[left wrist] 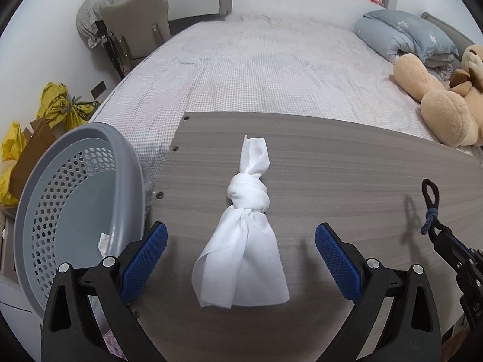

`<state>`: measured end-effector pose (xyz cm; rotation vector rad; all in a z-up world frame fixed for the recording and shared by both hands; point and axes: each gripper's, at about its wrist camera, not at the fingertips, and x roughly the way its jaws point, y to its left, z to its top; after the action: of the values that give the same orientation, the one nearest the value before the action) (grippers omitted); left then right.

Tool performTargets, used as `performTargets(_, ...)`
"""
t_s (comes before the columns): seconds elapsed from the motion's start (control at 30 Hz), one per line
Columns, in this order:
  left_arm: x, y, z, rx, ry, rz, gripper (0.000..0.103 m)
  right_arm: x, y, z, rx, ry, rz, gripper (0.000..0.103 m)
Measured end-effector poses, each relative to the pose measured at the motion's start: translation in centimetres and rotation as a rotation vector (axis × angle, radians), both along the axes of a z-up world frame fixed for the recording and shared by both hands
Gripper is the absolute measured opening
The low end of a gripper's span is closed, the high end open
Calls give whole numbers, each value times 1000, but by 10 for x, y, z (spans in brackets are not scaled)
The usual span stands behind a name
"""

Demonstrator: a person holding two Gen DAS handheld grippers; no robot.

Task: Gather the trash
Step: 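Grasp the white knotted cloth with the left gripper while the right gripper holds the cord, then carry cloth and cord over the grey basket and open both grippers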

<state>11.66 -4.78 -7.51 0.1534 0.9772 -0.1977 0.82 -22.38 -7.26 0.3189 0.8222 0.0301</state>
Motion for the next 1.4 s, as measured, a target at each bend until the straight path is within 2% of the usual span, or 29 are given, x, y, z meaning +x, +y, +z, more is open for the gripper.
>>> performTargets(0.17, 7, -7, -8, 12, 8, -3, 95, 1, -3, -1, 20, -5, 1, 6)
performTargets(0.3, 11, -9, -14, 12, 40, -6, 72, 1, -6, -3, 35, -6, 0, 6)
performTargets(0.4, 11, -11, -15, 2, 42, -13, 65, 1, -7, -4, 41, -5, 0, 6)
performTargets(0.47, 10, -12, -14, -8, 42, -27, 54, 1, -7, -4, 43, -6, 0, 6)
performTargets(0.53, 9, -13, -13, -24, 52, -39, 36, 0, -7, -3, 45, -8, 0, 6)
performTargets(0.6, 8, -15, -12, -29, 58, -51, 22, 0, -7, -3, 46, -10, 0, 6)
performTargets(0.67, 6, -14, -12, -39, 66, -59, 15, -1, -5, -2, 45, -12, -1, 6)
performTargets(0.87, -8, -6, -7, -53, 64, -66, 12, -3, -4, 2, 38, -13, 2, 6)
performTargets(1.4, -50, 28, 38, -62, -71, -84, 12, -9, 29, 26, -26, -36, 51, 6)
